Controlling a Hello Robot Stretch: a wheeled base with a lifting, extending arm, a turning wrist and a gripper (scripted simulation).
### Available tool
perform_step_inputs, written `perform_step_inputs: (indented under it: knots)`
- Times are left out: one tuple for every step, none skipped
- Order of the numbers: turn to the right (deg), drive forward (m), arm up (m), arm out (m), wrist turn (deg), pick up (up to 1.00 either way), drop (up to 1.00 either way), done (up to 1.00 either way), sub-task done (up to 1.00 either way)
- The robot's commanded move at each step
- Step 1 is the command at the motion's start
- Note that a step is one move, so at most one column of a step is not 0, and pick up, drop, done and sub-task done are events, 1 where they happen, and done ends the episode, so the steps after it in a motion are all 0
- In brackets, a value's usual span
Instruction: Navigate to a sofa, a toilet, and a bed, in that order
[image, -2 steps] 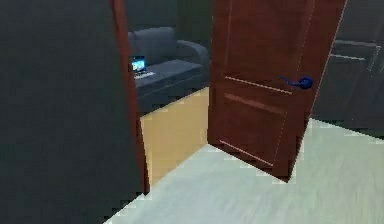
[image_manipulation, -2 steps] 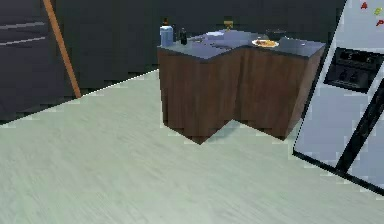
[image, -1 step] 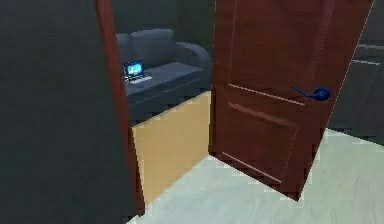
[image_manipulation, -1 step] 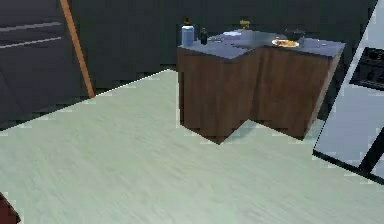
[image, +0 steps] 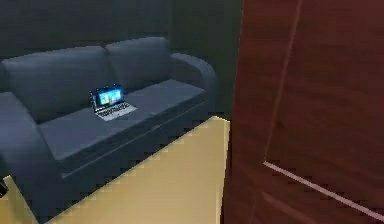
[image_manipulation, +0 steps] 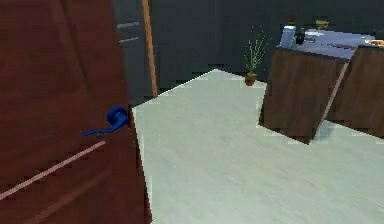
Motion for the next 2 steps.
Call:
perform_step_inputs:
  knots:
    - [-27.0, 0.0, 0.0, 0.0, 0.0, 0.0, 0.0, 0.0, 0.0]
    - [0.0, 0.55, 0.0, 0.0, 0.0, 0.0, 0.0, 0.0, 0.0]
